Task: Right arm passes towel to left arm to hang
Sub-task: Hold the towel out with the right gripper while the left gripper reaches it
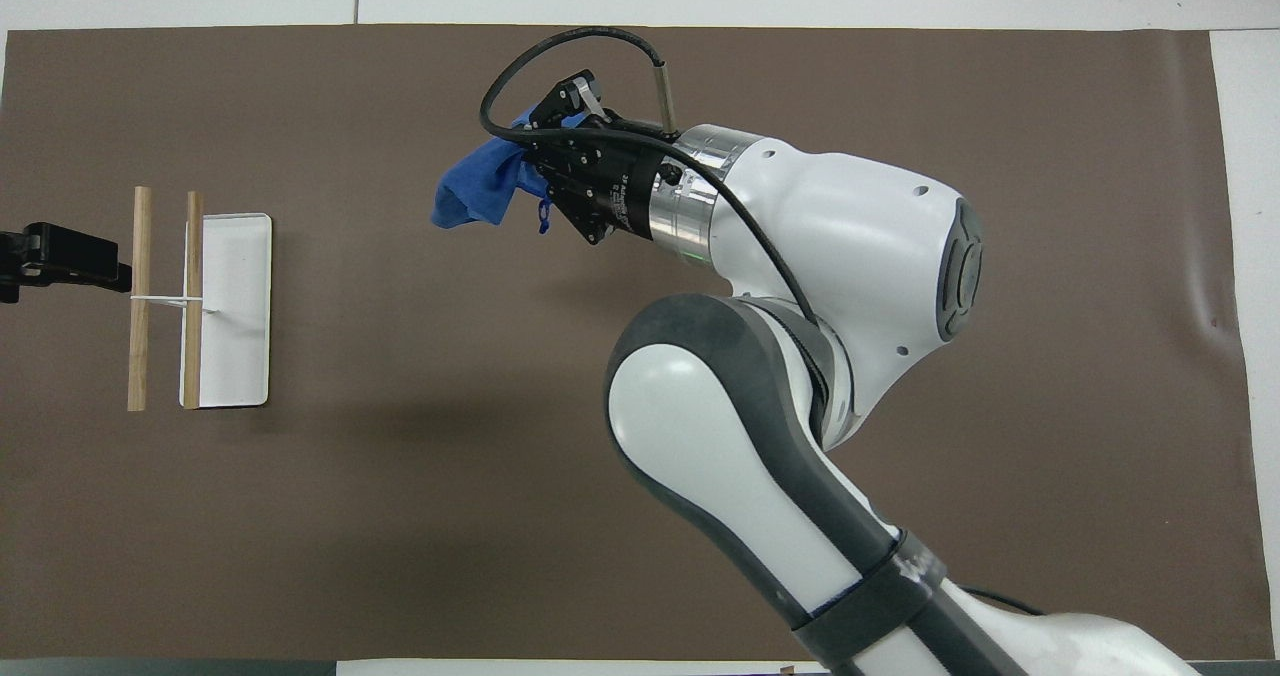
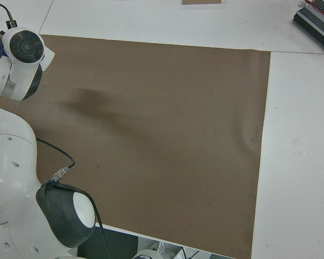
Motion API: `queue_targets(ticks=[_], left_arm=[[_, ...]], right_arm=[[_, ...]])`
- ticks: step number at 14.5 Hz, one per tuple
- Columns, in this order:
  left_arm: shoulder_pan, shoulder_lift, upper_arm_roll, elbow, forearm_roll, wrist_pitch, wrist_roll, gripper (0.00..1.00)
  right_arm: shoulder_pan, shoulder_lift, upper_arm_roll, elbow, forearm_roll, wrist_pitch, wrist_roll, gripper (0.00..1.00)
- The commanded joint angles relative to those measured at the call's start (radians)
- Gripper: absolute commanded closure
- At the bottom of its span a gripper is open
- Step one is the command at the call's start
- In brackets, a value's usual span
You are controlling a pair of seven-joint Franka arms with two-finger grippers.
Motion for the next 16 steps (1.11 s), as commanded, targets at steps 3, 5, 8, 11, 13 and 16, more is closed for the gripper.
queue_targets(ticks=[3, 5, 8, 11, 13, 16], left_arm=[[-0.030, -0.023, -0.001, -0.030, 0.012, 0.028, -0.019, 0.00], [-0.042, -0.021, -0.001, -0.030, -0.070, 0.054, -0.157, 0.00], [-0.059, 0.006, -0.001, -0.033, -0.198, 0.120, -0.422, 0.00], [-0.082, 0.011, -0.003, -0.058, -0.270, 0.150, -0.745, 0.00], [-0.105, -0.006, -0.003, -0.129, -0.307, 0.216, -0.945, 0.00], [-0.117, -0.041, -0.005, -0.242, -0.357, 0.307, -1.171, 0.00]], right_arm=[[0.059, 0.031, -0.001, 0.068, 0.081, 0.033, 0.136, 1.00], [0.077, 0.032, -0.001, 0.068, 0.081, 0.055, 0.151, 1.00], [0.099, 0.090, 0.008, 0.097, 0.079, 0.095, 0.151, 1.00], [0.104, 0.129, 0.009, 0.159, 0.081, 0.095, 0.154, 1.00], [0.111, 0.128, 0.009, 0.159, 0.076, 0.095, 0.153, 1.00], [0.117, 0.129, 0.009, 0.162, 0.072, 0.095, 0.153, 1.00]])
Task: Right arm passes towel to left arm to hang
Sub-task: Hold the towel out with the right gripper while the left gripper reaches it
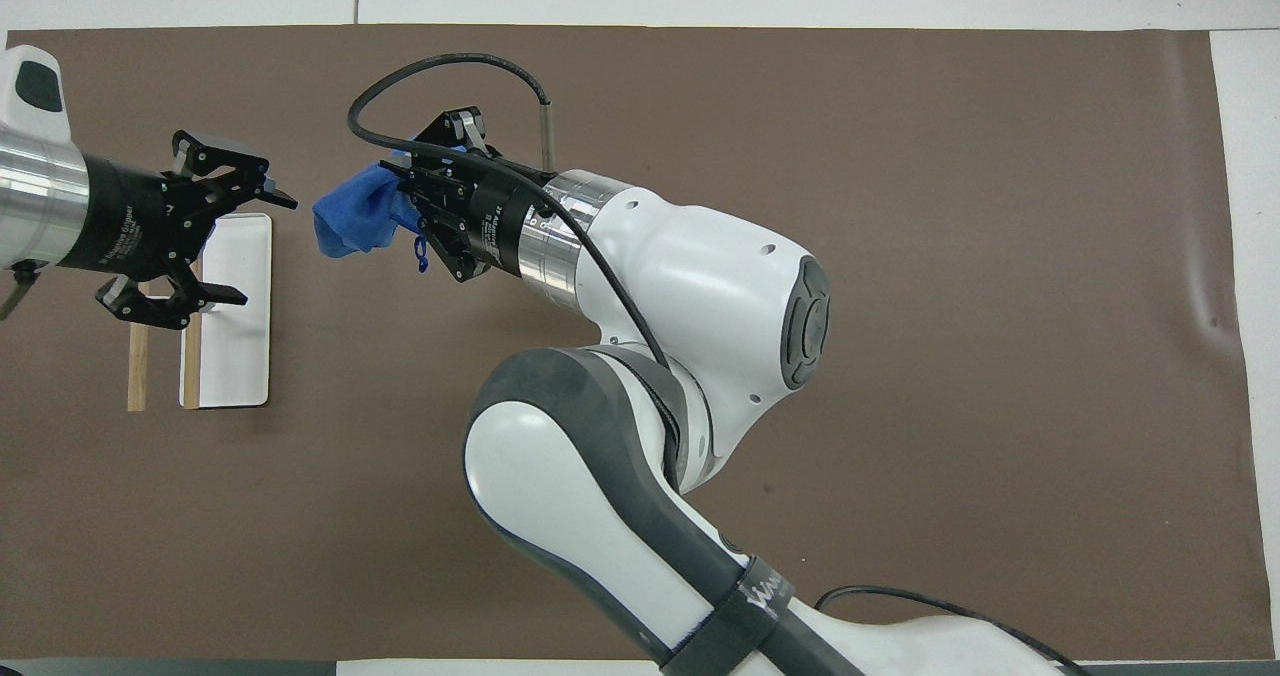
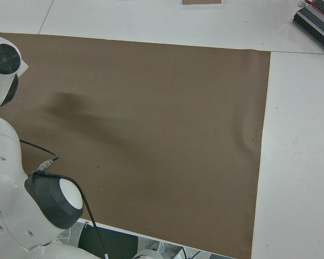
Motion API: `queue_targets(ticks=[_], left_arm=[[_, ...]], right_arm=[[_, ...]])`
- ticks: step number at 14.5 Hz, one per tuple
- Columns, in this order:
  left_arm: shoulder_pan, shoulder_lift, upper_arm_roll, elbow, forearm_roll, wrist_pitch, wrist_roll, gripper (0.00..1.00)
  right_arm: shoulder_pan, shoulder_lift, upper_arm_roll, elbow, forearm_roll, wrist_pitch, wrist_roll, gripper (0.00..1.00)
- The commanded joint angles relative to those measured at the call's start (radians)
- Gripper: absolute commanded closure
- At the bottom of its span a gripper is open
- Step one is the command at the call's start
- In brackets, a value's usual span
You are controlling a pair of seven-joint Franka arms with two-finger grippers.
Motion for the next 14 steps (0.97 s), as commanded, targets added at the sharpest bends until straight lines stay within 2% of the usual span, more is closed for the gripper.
queue_targets(ticks=[1, 4, 9, 11, 12, 14], left_arm=[[-0.009, -0.065, 0.007, -0.131, -0.076, 0.085, -0.176, 0.00], [-0.009, -0.079, 0.007, -0.208, -0.122, 0.194, -0.321, 0.00], [-0.012, -0.068, 0.007, -0.271, -0.287, 0.315, -0.336, 0.00], [-0.024, -0.051, 0.005, -0.274, -0.312, 0.365, -0.341, 0.06], [-0.041, -0.045, 0.007, -0.274, -0.324, 0.376, -0.344, 0.22], [-0.041, -0.042, 0.007, -0.270, -0.341, 0.401, -0.342, 0.88]], right_arm=[[0.000, 0.012, 0.006, 0.026, 0.010, 0.014, 0.006, 1.00], [0.000, 0.014, 0.006, 0.026, 0.007, 0.014, 0.006, 1.00], [-0.001, 0.012, 0.006, 0.026, 0.010, 0.014, 0.009, 1.00], [-0.001, 0.012, 0.006, 0.026, 0.010, 0.014, 0.009, 1.00], [0.000, 0.012, 0.006, 0.026, 0.010, 0.014, 0.009, 1.00], [0.000, 0.012, 0.006, 0.026, 0.010, 0.014, 0.011, 1.00]])
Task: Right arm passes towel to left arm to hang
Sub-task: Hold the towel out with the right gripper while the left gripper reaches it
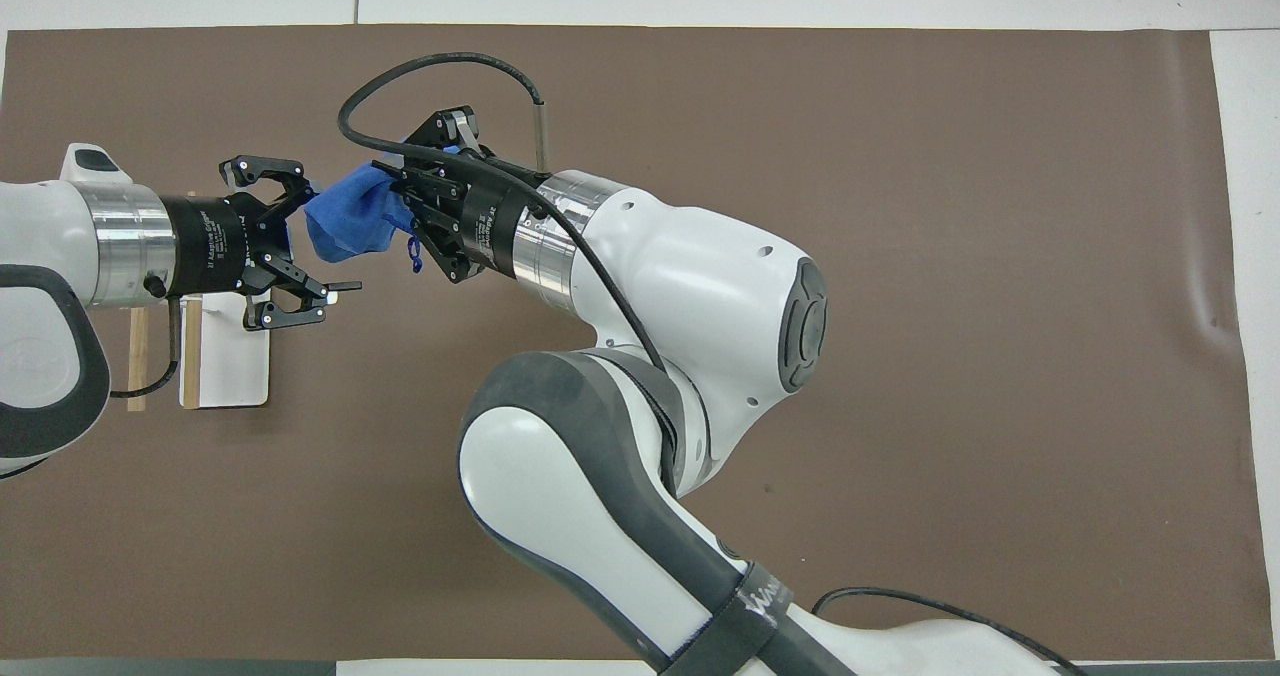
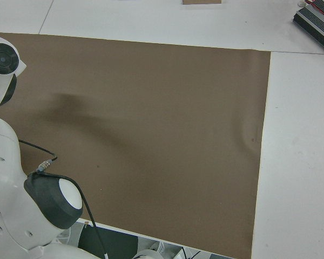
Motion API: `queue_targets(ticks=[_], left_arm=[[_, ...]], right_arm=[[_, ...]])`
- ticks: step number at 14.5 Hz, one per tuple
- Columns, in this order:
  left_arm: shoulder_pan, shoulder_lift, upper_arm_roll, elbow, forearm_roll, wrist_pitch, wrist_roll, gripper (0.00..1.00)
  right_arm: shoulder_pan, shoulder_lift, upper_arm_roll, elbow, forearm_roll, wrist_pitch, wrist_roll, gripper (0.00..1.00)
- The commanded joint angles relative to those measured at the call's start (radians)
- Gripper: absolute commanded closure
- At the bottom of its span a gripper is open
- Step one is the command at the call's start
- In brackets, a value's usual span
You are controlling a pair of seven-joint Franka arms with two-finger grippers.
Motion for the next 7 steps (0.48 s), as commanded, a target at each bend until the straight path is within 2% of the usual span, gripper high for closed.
queue_targets(ticks=[1, 7], left_arm=[[-0.020, -0.001, 0.008, -0.015, -0.032, 0.057, -0.016, 1.00], [-0.016, 0.006, 0.009, -0.004, -0.032, 0.066, -0.010, 1.00]], right_arm=[[-0.002, 0.012, 0.007, 0.021, 0.010, 0.014, 0.011, 1.00], [-0.007, 0.012, 0.007, 0.021, 0.010, 0.014, 0.009, 1.00]])
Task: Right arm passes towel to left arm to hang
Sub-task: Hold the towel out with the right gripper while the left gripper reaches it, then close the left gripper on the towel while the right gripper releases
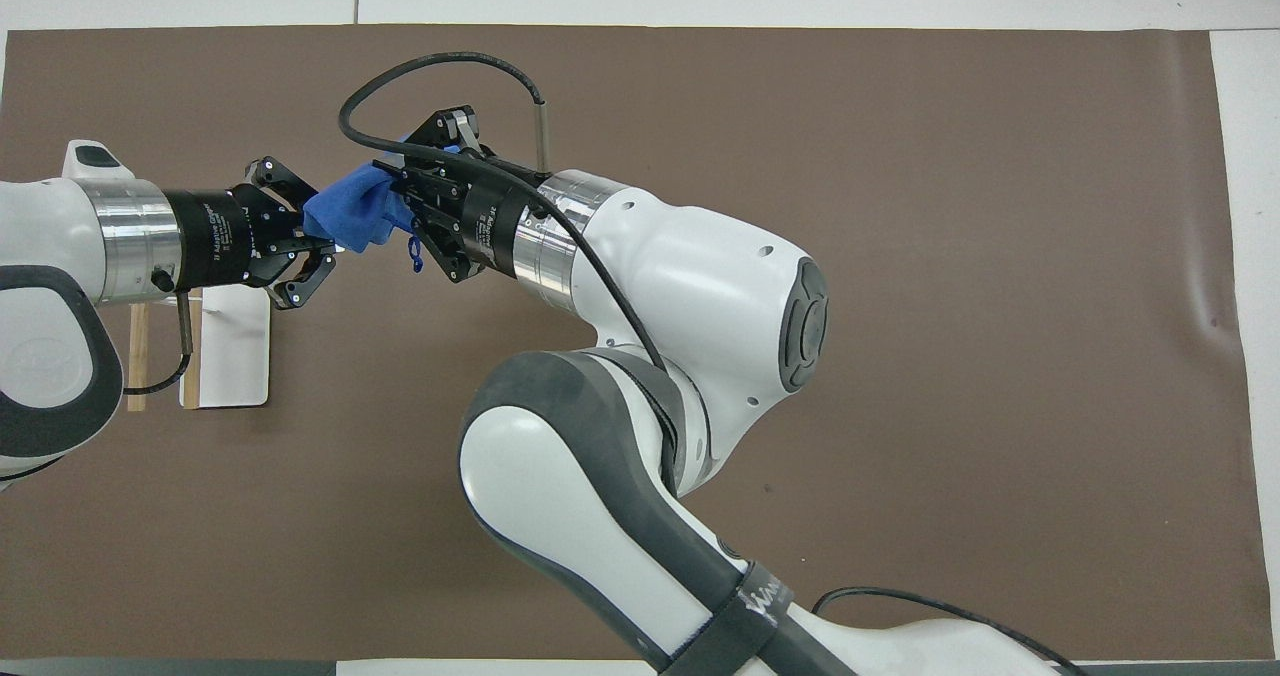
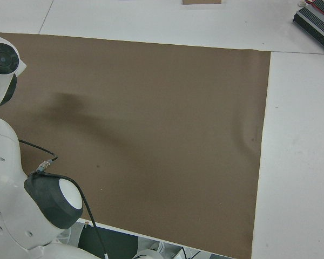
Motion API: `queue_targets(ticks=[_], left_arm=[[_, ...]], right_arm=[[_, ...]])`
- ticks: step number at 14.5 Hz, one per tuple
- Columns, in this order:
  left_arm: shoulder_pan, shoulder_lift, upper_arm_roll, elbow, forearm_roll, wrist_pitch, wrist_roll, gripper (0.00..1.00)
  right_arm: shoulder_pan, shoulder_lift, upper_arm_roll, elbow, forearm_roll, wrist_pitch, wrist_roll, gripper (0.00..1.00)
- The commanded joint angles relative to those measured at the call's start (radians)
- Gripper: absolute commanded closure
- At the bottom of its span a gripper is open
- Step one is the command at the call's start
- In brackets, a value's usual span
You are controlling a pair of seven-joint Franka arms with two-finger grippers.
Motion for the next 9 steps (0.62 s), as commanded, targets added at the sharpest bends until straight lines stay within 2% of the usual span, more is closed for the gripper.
queue_targets(ticks=[1, 3, 4, 5, 6, 9], left_arm=[[-0.005, 0.004, 0.009, -0.003, -0.018, 0.023, -0.003, 1.00], [-0.004, 0.009, 0.009, -0.003, -0.018, 0.023, -0.001, 1.00], [-0.004, 0.010, 0.009, 0.000, -0.016, 0.023, 0.000, 1.00], [-0.005, 0.010, 0.009, 0.006, -0.016, 0.023, 0.002, 1.00], [-0.005, 0.015, 0.010, 0.012, -0.013, 0.023, 0.002, 1.00], [-0.005, 0.018, 0.010, 0.015, -0.005, 0.023, 0.018, 1.00]], right_arm=[[-0.009, 0.012, 0.007, 0.021, 0.010, 0.014, 0.008, 1.00], [-0.012, 0.012, 0.007, 0.021, 0.007, 0.012, 0.006, 1.00], [-0.014, 0.012, 0.007, 0.021, 0.005, 0.014, -0.006, 0.78], [-0.014, 0.014, 0.002, 0.018, -0.001, 0.017, -0.020, 0.14], [-0.012, 0.014, -0.001, 0.015, -0.033, 0.018, -0.062, 0.00], [-0.056, 0.005, -0.005, -0.025, -0.128, 0.014, -0.146, 0.00]])
